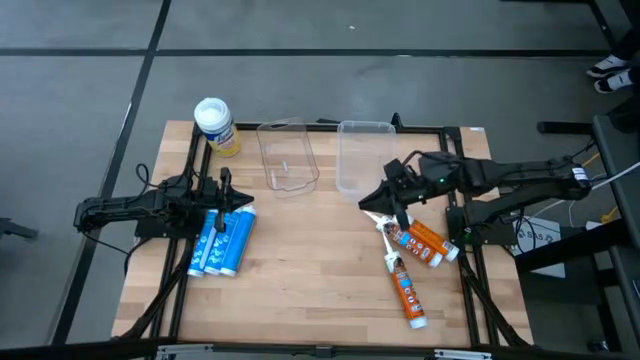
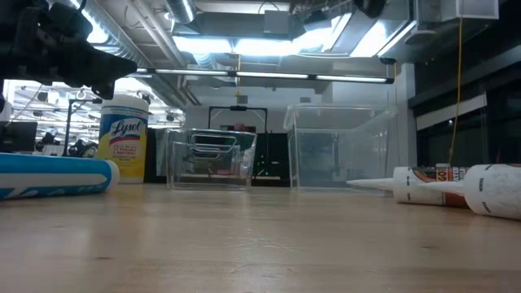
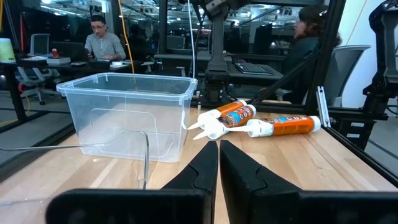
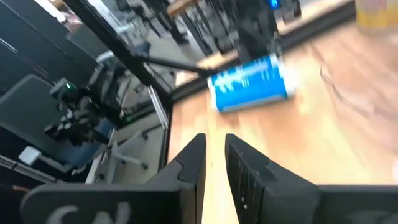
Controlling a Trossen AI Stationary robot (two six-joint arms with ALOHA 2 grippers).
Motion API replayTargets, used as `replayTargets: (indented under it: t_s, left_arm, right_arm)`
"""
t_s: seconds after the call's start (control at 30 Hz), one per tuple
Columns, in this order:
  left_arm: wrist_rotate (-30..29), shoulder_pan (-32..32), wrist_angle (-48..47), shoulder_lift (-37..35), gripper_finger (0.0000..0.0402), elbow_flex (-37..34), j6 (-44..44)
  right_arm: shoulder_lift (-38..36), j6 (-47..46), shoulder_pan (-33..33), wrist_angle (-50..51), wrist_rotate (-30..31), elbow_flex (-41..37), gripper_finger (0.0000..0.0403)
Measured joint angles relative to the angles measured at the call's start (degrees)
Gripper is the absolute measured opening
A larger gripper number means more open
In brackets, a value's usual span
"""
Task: Pick & place silicon tubes, Sealant and Lysol wipes
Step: Put the bottom orange sealant into the right transparent bin
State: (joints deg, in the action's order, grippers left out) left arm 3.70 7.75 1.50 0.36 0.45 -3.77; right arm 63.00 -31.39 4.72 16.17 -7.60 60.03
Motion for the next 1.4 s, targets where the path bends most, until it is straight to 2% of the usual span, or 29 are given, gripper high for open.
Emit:
replayTargets:
  t_s: [0.43,0.83,1.17,1.4]
  left_arm:
    - [0.0,0.0,0.0,0.0,0.0014,0.0,0.0]
    - [0.0,0.0,0.0,0.0,0.0012,0.0,0.0]
    - [0.0,0.0,0.0,0.0,0.0012,0.0,0.0]
    - [0.0,0.0,0.0,0.0,0.0015,0.0,0.0]
  right_arm:
    - [0.0,-9.6,5.6,11.5,0.5,0.0,0.0062]
    - [0.4,-31.4,14.5,23.0,1.3,0.0,0.0062]
    - [7.1,-49.3,21.2,23.6,2.0,0.0,0.0062]
    - [13.0,-52.6,23.6,23.9,1.5,0.0,0.0062]
